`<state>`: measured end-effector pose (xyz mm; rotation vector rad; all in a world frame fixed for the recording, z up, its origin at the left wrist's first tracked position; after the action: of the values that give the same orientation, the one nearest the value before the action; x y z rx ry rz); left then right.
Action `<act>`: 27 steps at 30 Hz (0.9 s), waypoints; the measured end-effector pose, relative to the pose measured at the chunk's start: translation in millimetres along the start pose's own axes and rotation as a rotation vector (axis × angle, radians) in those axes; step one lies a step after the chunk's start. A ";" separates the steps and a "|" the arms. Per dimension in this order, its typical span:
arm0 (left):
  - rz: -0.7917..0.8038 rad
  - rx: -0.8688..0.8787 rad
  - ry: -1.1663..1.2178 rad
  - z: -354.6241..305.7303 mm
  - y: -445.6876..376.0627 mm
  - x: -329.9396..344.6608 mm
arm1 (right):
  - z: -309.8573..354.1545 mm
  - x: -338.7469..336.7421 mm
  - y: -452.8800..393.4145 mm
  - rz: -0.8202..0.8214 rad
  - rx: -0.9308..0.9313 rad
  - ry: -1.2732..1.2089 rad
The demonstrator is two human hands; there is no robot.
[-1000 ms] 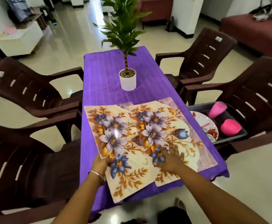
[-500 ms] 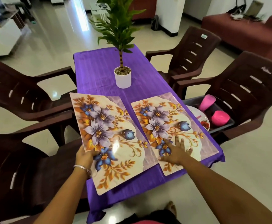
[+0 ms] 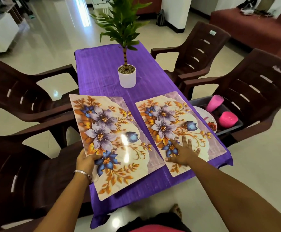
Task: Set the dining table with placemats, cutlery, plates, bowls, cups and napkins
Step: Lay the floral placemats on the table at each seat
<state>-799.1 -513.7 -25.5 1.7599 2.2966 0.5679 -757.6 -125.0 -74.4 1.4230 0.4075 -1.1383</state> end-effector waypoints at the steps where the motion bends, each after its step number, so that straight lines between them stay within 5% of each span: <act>1: -0.008 0.007 0.007 -2.4 0.4 -2.6 | 0.0 0.1 0.6 0.000 0.000 -0.002; 10: -0.109 0.058 0.071 -18.5 -2.8 -35.2 | 0.1 3.2 2.6 -0.007 0.019 0.005; 27: -0.024 0.041 0.002 -2.0 -8.1 -35.6 | -4.8 4.7 9.8 -0.005 0.033 -0.030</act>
<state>-797.2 -549.9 -29.8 1.7475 2.3439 0.5221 -745.7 -124.7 -73.7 1.4330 0.3728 -1.1743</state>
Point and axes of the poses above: each hand's wrist, its own y-axis away from the middle knuckle, its own x-axis out of the palm, z = x × y, the point moved 5 cm from there along -y, towards the middle knuckle
